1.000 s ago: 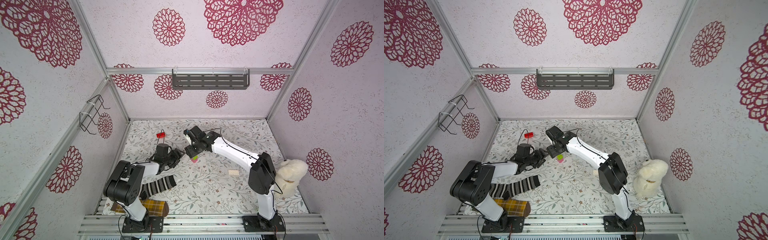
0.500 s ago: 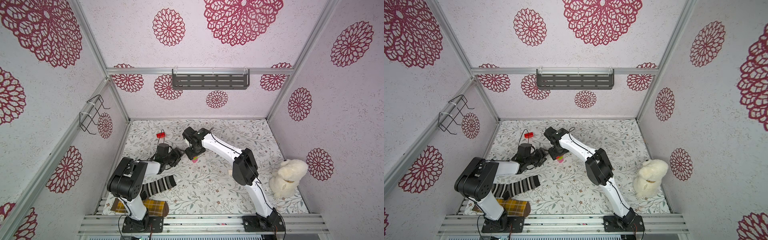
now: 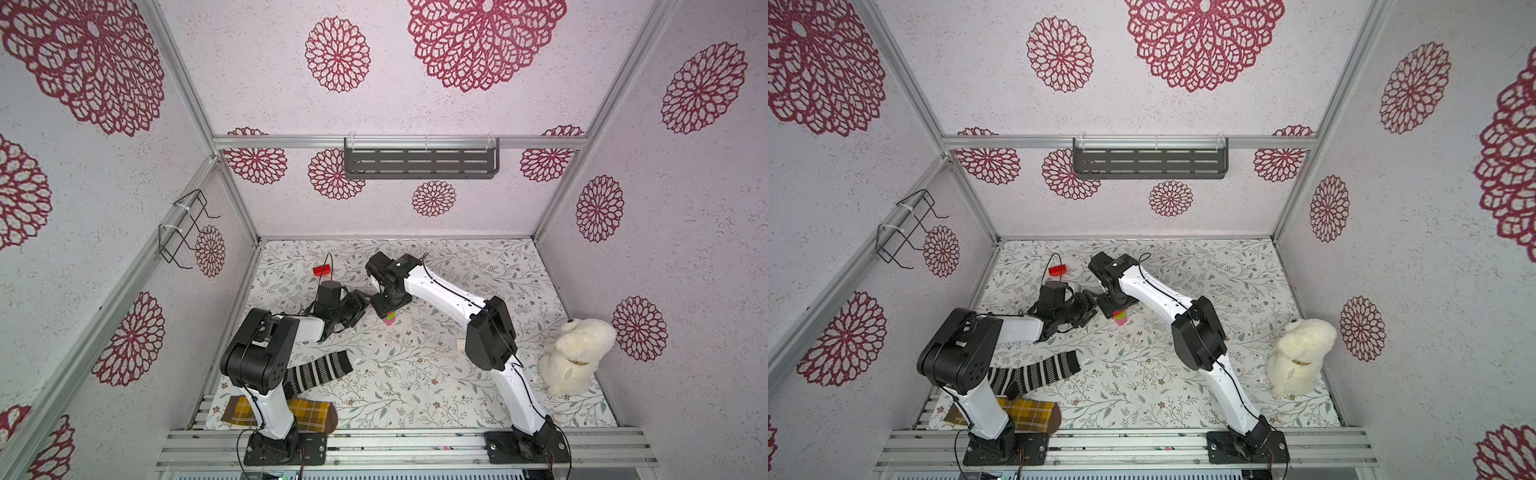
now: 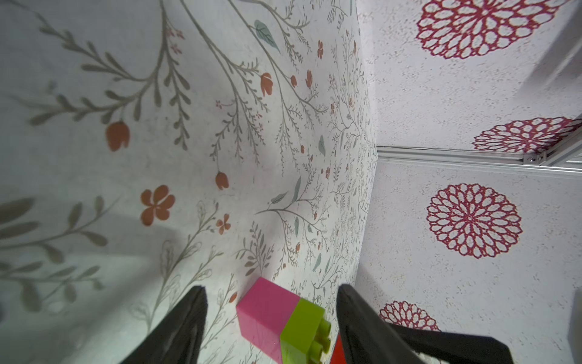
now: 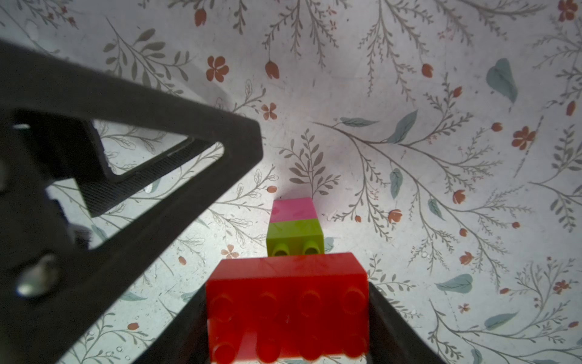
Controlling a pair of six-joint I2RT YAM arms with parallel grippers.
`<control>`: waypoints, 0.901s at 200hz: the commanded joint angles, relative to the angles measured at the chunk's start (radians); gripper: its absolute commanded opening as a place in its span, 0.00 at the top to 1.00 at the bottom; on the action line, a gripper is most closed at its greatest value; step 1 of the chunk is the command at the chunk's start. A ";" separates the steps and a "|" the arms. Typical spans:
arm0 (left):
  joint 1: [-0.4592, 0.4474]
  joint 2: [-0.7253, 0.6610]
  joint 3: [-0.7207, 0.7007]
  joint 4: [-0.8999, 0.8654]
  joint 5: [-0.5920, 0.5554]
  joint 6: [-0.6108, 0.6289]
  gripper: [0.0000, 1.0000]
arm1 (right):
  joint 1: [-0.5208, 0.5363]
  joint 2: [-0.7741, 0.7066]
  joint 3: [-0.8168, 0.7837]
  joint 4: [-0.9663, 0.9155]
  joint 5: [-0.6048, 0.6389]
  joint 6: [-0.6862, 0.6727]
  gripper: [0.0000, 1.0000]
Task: Assemble an ice cream with lego
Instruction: Assemble the lego brick with the lego brick.
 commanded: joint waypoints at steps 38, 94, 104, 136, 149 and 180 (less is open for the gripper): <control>-0.027 0.019 0.032 -0.013 0.010 0.031 0.31 | -0.018 0.007 0.009 -0.022 -0.019 -0.026 0.80; -0.039 0.022 0.034 -0.013 0.009 0.029 0.31 | -0.026 0.015 -0.013 0.001 -0.049 -0.045 0.80; -0.039 0.021 0.034 -0.013 0.009 0.028 0.31 | -0.025 0.012 -0.015 0.005 -0.054 -0.046 0.80; -0.040 0.024 0.034 -0.011 0.009 0.027 0.31 | -0.022 0.010 -0.031 0.014 -0.059 -0.056 0.78; -0.040 0.023 0.034 -0.011 0.009 0.028 0.31 | -0.019 0.006 -0.044 0.021 -0.056 -0.058 0.78; -0.044 0.027 0.036 -0.010 0.011 0.026 0.31 | -0.007 -0.022 -0.075 0.043 -0.034 -0.054 0.77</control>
